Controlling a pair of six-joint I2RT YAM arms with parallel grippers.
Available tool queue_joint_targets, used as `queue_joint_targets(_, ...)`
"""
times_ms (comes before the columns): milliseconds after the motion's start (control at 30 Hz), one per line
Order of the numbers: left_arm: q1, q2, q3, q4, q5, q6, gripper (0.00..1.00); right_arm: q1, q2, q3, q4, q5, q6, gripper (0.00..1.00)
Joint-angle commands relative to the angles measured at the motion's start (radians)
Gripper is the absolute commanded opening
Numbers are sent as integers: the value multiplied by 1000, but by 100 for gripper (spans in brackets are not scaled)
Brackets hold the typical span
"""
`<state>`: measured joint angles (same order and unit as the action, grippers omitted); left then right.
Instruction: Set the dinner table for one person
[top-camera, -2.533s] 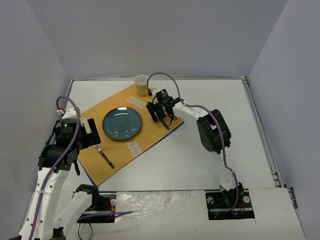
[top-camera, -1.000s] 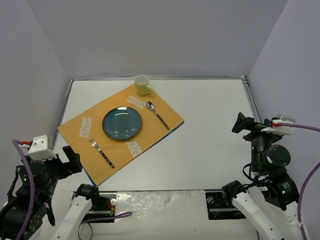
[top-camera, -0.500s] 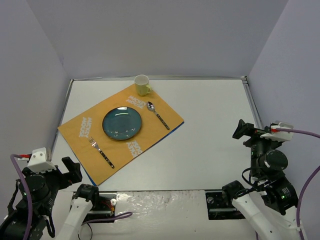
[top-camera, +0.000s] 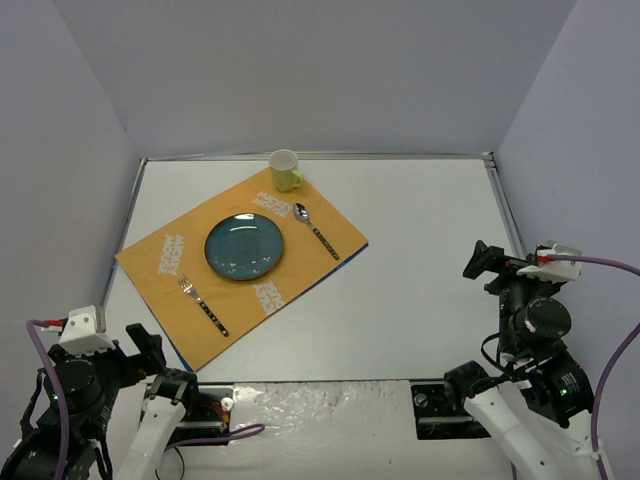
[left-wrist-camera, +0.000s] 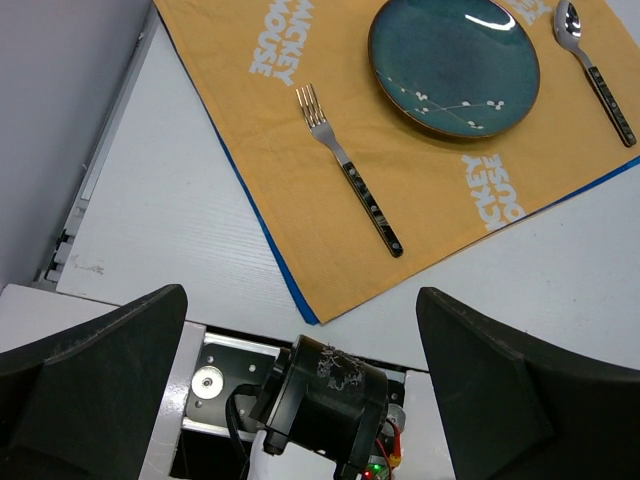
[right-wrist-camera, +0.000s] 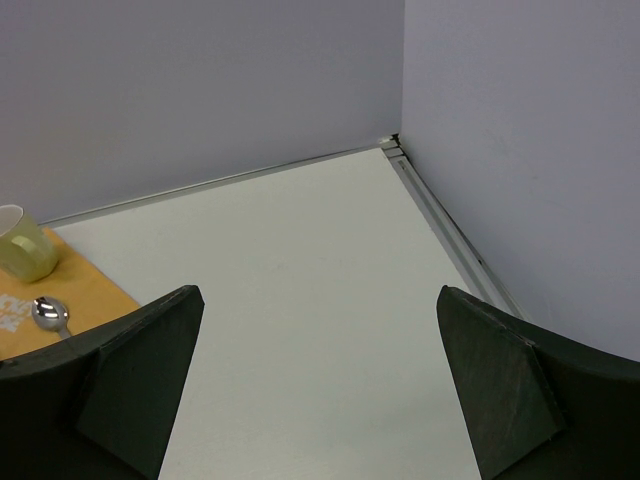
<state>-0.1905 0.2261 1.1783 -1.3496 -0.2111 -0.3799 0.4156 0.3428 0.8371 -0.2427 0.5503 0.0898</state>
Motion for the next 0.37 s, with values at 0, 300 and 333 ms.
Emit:
queue_joint_targets(0, -3, 9, -8, 30, -13, -17, 97, 5, 24, -1, 65, 16, -1, 100)
queue_joint_targets(300, -3, 18, -30, 40, -29, -15, 97, 5, 19, -13, 66, -7, 8, 100)
queue_joint_targets(333, -3, 18, -31, 41, -31, -14, 97, 5, 19, -15, 69, -8, 10, 100)
